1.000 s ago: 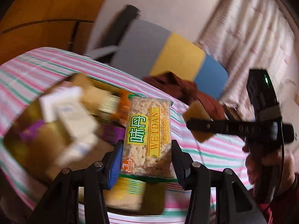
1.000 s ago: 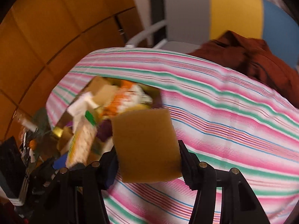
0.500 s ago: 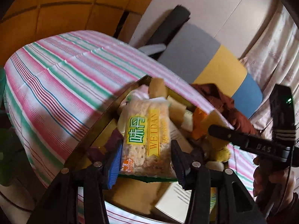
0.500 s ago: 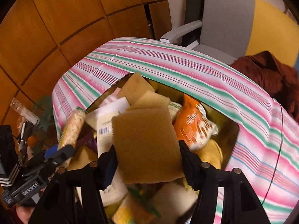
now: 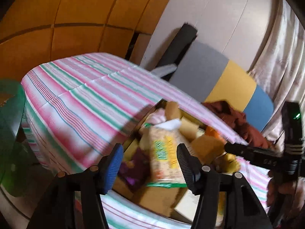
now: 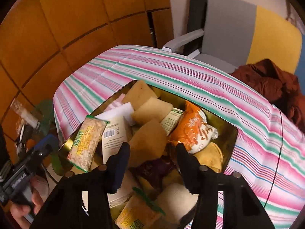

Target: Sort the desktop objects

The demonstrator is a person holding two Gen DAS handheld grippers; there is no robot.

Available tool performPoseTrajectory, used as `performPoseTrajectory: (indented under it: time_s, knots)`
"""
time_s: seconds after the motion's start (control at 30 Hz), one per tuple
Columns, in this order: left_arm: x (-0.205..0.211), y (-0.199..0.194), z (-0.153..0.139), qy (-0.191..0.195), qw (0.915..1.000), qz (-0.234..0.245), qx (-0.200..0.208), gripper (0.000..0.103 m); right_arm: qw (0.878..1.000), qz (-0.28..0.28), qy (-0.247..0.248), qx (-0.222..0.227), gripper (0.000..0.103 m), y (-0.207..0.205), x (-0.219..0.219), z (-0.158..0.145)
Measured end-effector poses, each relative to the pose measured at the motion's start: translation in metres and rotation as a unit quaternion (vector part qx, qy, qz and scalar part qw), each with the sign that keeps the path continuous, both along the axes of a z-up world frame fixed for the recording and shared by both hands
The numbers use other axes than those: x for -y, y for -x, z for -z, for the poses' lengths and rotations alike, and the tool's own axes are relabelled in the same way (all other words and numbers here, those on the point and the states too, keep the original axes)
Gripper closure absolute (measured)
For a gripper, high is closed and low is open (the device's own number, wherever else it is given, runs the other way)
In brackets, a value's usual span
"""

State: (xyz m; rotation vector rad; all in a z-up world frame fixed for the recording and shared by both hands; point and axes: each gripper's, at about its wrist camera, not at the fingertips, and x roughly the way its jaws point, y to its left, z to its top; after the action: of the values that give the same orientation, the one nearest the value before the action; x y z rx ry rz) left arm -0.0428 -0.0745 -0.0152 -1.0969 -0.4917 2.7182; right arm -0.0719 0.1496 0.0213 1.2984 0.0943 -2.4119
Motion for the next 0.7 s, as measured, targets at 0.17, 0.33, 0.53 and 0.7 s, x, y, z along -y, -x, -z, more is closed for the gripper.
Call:
performPoseTrajectory:
  time_s: [0.17, 0.33, 0.53, 0.7]
  knots:
    - [-0.012, 0.023, 0.024, 0.011, 0.9985, 0.023, 0.049, 0.052, 0.999, -0.001, -0.037, 0.026, 0.060, 0.015, 0.019, 0.026]
    - [-0.023, 0.026, 0.017, 0.036, 0.9978, 0.038, 0.040, 0.052, 0.998, 0.022, 0.010, 0.052, 0.057, 0.018, 0.005, 0.035]
    - [-0.021, 0.006, 0.000, 0.044, 0.9980, 0.012, 0.043, 0.048, 0.998, 0.051, 0.032, -0.025, 0.014, -0.024, -0.013, -0.001]
    - [-0.029, -0.012, -0.012, 0.083, 0.9947, 0.011, 0.059, 0.044, 0.996, 0.060, 0.000, -0.060, 0.002, -0.054, -0.009, -0.015]
